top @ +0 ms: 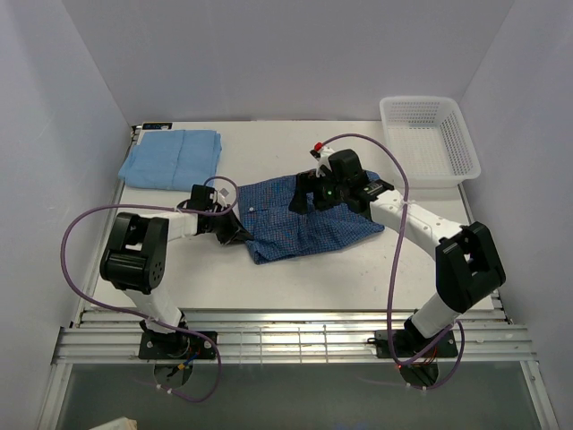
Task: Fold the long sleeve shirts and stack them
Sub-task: Fold the shirt
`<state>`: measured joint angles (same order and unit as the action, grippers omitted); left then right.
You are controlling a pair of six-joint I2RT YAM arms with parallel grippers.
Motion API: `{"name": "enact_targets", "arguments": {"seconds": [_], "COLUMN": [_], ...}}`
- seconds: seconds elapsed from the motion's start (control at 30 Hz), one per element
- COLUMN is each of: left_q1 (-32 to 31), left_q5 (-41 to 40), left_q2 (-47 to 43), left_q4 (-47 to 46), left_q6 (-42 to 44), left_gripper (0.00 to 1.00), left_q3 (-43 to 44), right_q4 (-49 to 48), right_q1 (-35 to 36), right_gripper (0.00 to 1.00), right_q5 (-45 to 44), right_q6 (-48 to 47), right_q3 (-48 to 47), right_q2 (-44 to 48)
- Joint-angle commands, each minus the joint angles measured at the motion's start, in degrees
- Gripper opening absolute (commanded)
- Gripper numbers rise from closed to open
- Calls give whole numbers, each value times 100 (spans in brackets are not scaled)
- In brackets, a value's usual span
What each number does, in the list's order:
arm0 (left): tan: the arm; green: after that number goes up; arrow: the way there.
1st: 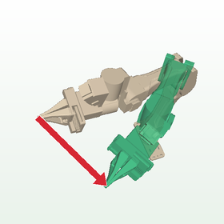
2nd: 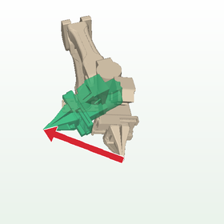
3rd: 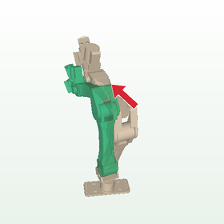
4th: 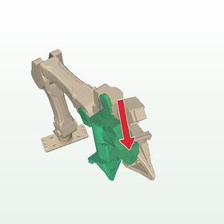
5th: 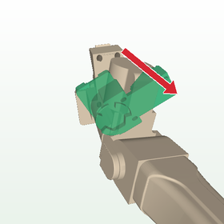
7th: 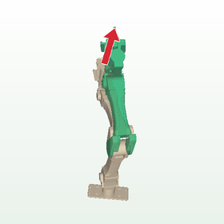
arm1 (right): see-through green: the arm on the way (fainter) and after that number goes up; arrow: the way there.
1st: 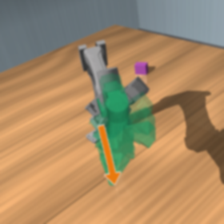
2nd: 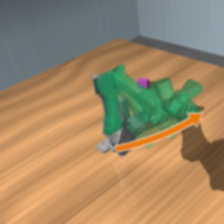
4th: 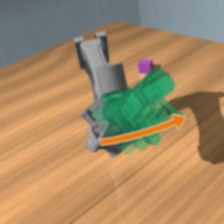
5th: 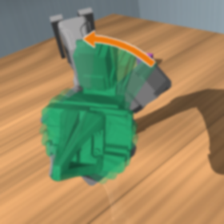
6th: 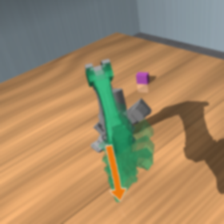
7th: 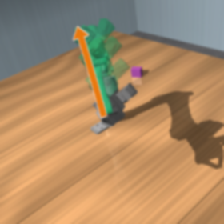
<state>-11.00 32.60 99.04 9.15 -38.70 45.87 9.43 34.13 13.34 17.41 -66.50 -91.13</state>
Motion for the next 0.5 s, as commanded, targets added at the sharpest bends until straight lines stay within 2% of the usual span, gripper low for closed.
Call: {"name": "enact_targets", "arguments": {"seconds": [0.0,0.03,0.1,0.13,0.2,0.23,0.3,0.33,0.4,0.47], "left_q1": [2,2,-7,2,2,2,-7,2,2,2], "left_q5": [-263,-263,-341,-385,-684,-763,-1036,-1149,-1491,-1563], "left_q2": [-61,-87,-227,-289,-543,-649,-990,-1071,-1185,-1221], "left_q4": [-89,-54,217,358,971,1149,1744,1957,2588,2933], "left_q6": [47,47,47,73,125,169,292,336,398,556], "left_gripper": [0,0,0,0,0,0,0,0,0,0], "left_q3": [133,168,300,352,572,651,931,1063,1475,1749], "right_q4": [103,120,225,278,401,419,410,402,323,174], "right_q1": [-73,-91,-91,-82,-82,-91,-82,-82,-82,-56], "right_gripper": [95,100,83,65,48,34,23,14,8,8], "right_q5": [-121,-165,-392,-524,-910,-1008,-1114,-1115,-923,-816], "right_q6": [-176,-194,-246,-255,-308,-334,-396,-440,-475,-484], "right_q3": [-108,-196,-337,-398,-592,-644,-811,-864,-987,-1084], "right_q2": [-220,-256,-413,-466,-641,-695,-887,-950,-1177,-1345]}}
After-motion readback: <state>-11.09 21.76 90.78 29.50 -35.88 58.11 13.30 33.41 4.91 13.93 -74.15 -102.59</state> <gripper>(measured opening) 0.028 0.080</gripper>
